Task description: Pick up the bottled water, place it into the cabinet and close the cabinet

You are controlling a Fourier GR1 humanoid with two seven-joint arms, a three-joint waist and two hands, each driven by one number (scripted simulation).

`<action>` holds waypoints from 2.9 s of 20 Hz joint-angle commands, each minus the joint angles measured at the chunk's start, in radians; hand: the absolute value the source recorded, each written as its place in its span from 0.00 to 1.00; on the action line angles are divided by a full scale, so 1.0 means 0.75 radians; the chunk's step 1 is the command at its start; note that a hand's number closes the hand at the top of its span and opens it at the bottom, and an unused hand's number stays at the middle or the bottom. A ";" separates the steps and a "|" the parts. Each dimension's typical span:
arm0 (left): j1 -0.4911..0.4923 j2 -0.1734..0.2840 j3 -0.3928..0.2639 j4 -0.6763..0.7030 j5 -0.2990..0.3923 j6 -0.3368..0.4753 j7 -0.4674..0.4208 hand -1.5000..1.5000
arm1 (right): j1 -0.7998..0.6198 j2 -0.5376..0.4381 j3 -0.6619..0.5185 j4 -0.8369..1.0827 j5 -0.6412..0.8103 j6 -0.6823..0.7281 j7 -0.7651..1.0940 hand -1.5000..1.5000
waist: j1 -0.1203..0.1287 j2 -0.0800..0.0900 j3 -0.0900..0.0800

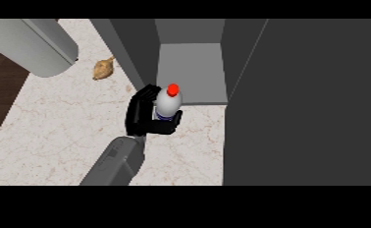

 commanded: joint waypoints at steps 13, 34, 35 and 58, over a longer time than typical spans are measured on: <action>-0.444 -0.001 -0.218 0.048 0.046 0.529 0.353 1.00 | -0.041 -0.024 -0.145 -0.139 -0.224 0.007 0.124 0.00 | -0.014 0.014 -0.001; -0.904 0.031 0.041 0.833 0.082 0.676 0.180 1.00 | -0.143 -0.025 -0.236 0.036 -0.213 0.094 0.003 0.00 | -0.091 0.048 -0.003; -0.864 0.013 0.040 0.862 0.079 0.658 0.152 1.00 | -0.120 -0.017 -0.214 0.020 -0.214 0.103 0.000 0.00 | -0.097 0.049 -0.003; -1.039 0.051 0.117 0.876 0.074 0.450 -0.063 0.00 | -0.098 -0.051 -0.216 0.026 -0.239 0.197 -0.016 0.00 | -0.097 0.046 -0.004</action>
